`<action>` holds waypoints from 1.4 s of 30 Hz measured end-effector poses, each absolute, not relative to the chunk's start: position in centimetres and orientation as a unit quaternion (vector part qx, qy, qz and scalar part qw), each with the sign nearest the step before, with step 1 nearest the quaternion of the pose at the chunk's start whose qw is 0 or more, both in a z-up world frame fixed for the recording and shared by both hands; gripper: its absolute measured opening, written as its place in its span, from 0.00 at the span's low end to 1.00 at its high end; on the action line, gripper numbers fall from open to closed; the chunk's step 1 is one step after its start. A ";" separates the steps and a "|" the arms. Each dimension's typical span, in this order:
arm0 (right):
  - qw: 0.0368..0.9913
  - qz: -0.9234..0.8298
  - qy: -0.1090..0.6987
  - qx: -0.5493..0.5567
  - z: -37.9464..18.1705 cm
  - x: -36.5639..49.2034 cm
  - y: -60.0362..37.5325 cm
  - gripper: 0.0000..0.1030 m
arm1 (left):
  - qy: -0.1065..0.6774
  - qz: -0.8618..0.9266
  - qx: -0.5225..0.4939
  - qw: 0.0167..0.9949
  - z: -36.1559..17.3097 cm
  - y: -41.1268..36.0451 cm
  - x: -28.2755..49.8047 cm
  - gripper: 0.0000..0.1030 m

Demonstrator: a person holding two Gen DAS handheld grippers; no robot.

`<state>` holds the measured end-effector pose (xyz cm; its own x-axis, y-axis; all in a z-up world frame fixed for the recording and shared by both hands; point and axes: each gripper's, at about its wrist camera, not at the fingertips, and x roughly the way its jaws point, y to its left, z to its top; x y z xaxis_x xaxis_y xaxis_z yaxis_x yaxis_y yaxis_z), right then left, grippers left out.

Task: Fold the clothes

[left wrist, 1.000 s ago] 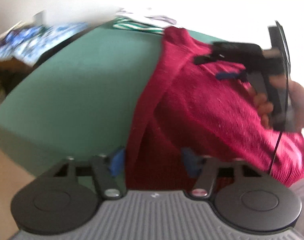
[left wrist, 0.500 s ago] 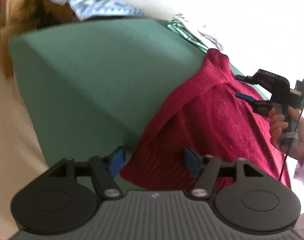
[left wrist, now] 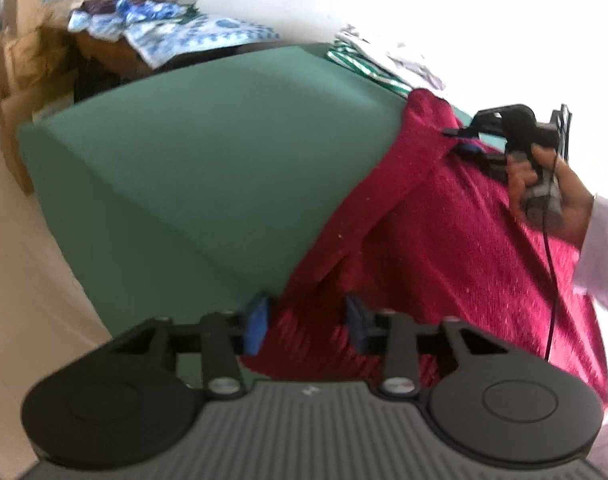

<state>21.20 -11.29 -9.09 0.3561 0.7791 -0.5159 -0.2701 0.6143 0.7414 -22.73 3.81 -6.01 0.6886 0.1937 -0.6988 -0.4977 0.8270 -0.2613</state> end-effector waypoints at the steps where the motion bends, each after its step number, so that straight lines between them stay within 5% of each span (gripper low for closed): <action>1: 0.773 0.337 0.459 0.280 -9.2 21.5 -11.5 0.14 | 0.351 0.190 -0.208 0.893 -5.7 3.4 -22.5 0.22; 2: 0.773 0.337 0.457 0.283 -9.1 21.6 -11.8 0.13 | 0.356 0.179 -0.201 0.895 -5.4 3.0 -22.3 0.06; 11: 0.800 0.363 0.390 0.275 -5.4 22.0 -13.0 0.12 | 0.371 0.092 -0.106 0.918 -1.4 -2.0 -20.2 0.06; 22: 0.855 0.346 0.353 0.157 -4.5 22.7 -13.6 0.12 | 0.420 -0.001 -0.117 0.900 -3.3 -5.4 -17.2 0.08; 23: 0.857 0.345 0.353 0.146 -4.7 22.7 -13.6 0.12 | 0.423 -0.004 -0.119 0.898 -3.2 -5.3 -17.3 0.10; 27: 0.854 0.339 0.374 0.125 -5.7 23.3 -13.8 0.18 | 0.433 -0.018 -0.130 0.892 -2.8 -5.1 -17.9 0.48; 34: 0.869 0.284 0.391 0.109 -5.8 23.2 -16.0 0.26 | 0.450 -0.041 -0.150 0.880 -2.1 -4.8 -19.0 0.50; 39: 0.890 0.270 0.358 0.084 -3.4 19.3 -17.0 0.42 | 0.435 -0.042 -0.172 0.883 -1.9 -4.1 -18.1 0.65; 42: 0.860 0.346 0.360 0.099 -3.0 16.4 -16.7 0.42 | 0.417 -0.038 -0.188 0.888 -1.9 -3.6 -17.0 0.67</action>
